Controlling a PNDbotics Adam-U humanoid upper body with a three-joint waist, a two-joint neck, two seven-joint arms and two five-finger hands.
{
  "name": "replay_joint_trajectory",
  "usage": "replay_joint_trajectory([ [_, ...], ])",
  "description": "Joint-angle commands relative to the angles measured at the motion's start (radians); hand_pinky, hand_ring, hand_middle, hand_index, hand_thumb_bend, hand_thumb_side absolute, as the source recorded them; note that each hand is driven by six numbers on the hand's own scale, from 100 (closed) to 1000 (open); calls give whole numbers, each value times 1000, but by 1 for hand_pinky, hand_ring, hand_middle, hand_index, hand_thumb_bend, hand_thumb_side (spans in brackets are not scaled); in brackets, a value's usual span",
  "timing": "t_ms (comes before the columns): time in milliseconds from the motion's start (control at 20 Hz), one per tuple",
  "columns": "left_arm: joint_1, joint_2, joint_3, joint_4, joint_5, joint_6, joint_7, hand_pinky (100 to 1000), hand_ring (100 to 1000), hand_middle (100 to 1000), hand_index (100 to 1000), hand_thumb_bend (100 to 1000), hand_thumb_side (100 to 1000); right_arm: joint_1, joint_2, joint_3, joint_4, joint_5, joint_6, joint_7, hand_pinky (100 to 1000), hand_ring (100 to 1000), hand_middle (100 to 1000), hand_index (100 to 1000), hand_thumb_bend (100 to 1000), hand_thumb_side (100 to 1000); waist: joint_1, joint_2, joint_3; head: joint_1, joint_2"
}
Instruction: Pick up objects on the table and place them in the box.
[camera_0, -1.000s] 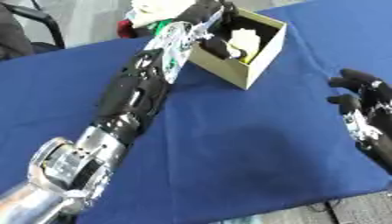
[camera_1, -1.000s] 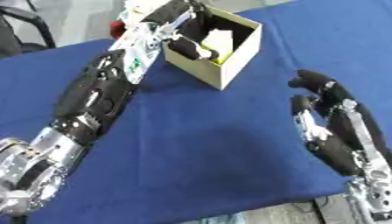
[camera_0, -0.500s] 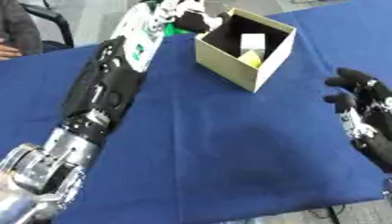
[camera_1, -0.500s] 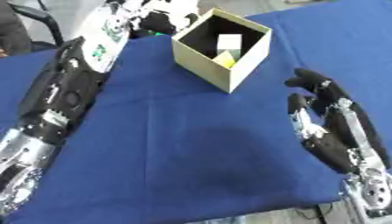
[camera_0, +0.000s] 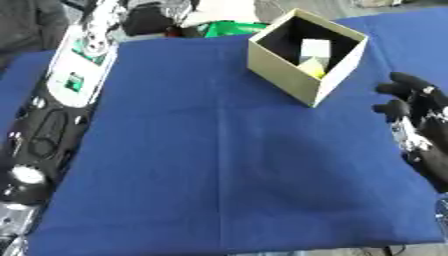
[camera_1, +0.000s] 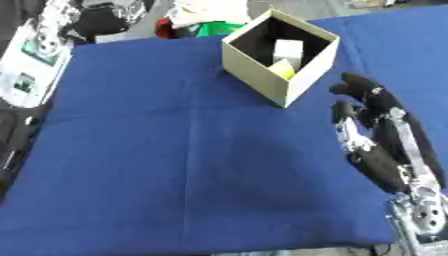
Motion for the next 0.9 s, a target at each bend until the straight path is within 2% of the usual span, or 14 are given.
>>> replay_joint_trajectory([
  [50,46,7,33,-80,53,-1,43,600,591,570,778,352,388,-5,-2,-9,-7,9,0,-8,752,885,722,884,100,514,-5,-11,8,9,13],
  [450,203,-92,65,-159,90,-15,122,593,593,566,776,331,427,-8,-1,-13,-7,13,1,-15,751,884,721,883,100,514,-10,2,29,22,22],
  [900,283,-136,71,-183,125,-17,133,586,586,555,773,316,469,-12,0,-15,-6,17,1,-20,750,884,720,883,100,514,-8,12,26,19,22],
])
